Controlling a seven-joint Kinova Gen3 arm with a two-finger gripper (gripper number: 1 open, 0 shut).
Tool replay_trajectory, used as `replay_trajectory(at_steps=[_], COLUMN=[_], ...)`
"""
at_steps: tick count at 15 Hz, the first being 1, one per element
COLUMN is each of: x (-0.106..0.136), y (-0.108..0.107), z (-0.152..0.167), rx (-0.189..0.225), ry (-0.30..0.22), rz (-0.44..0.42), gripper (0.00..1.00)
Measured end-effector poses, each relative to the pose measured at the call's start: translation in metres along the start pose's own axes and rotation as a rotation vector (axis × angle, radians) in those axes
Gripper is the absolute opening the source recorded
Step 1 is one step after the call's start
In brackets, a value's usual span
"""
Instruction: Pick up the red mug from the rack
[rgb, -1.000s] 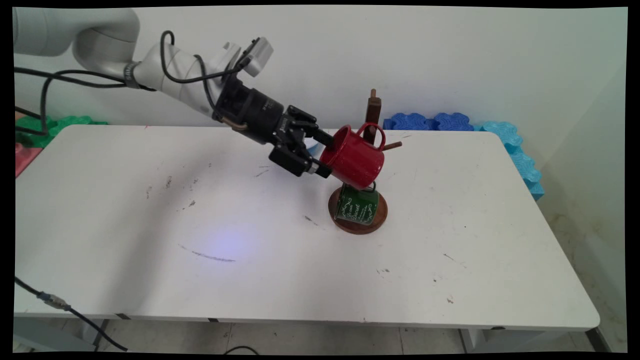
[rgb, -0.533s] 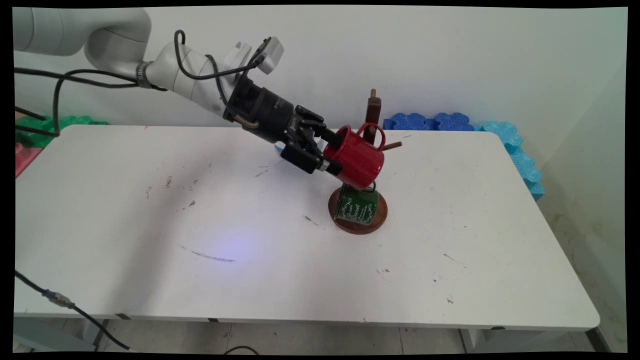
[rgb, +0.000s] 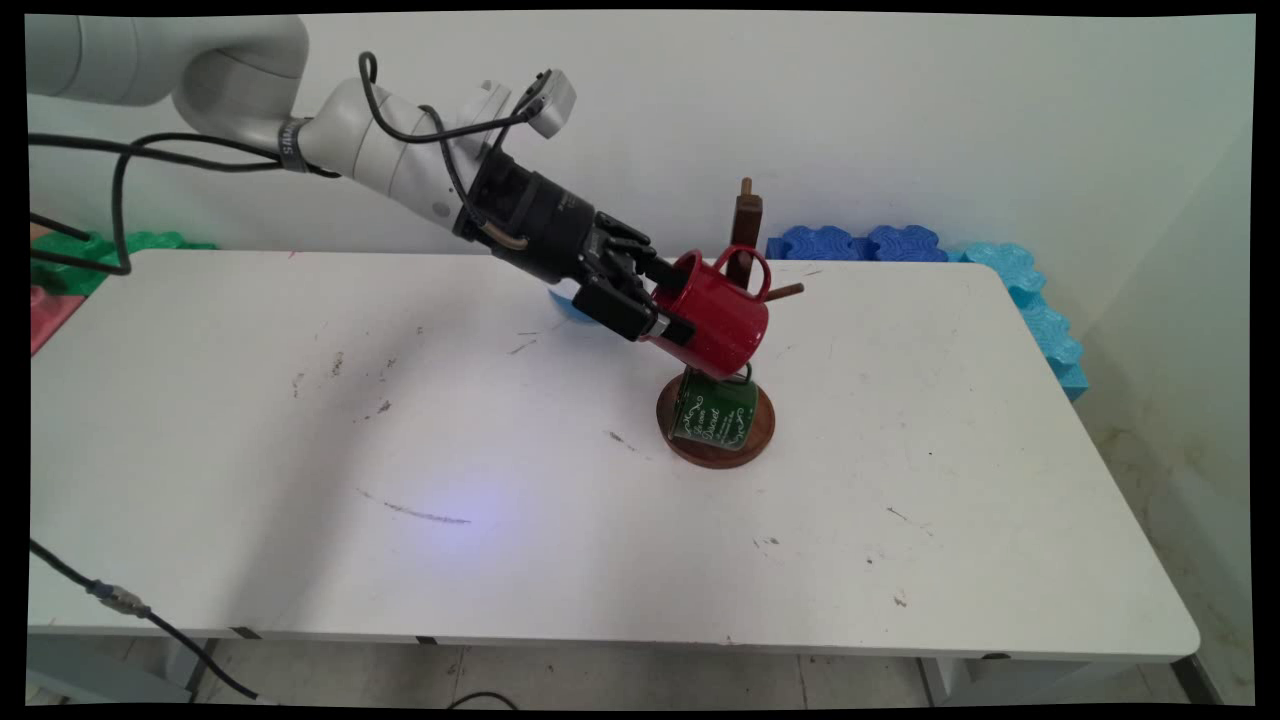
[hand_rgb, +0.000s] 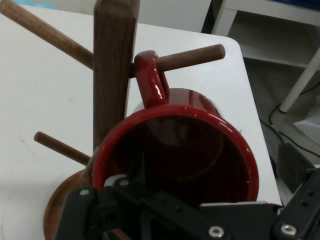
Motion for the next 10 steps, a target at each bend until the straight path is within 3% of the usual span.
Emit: replay_trajectory(at_steps=[4,5,10], x=[0.0011,0.0011,0.0018], y=[0.0037,0.0044,0.0068], z=[0.0016,0.0019,0.0032], rx=[-0.001,-0.001,-0.002], ry=[-0.004,-0.004,-0.003], rz=[-0.032,-0.039,-0.059], gripper=[1.0,0.0,0.0])
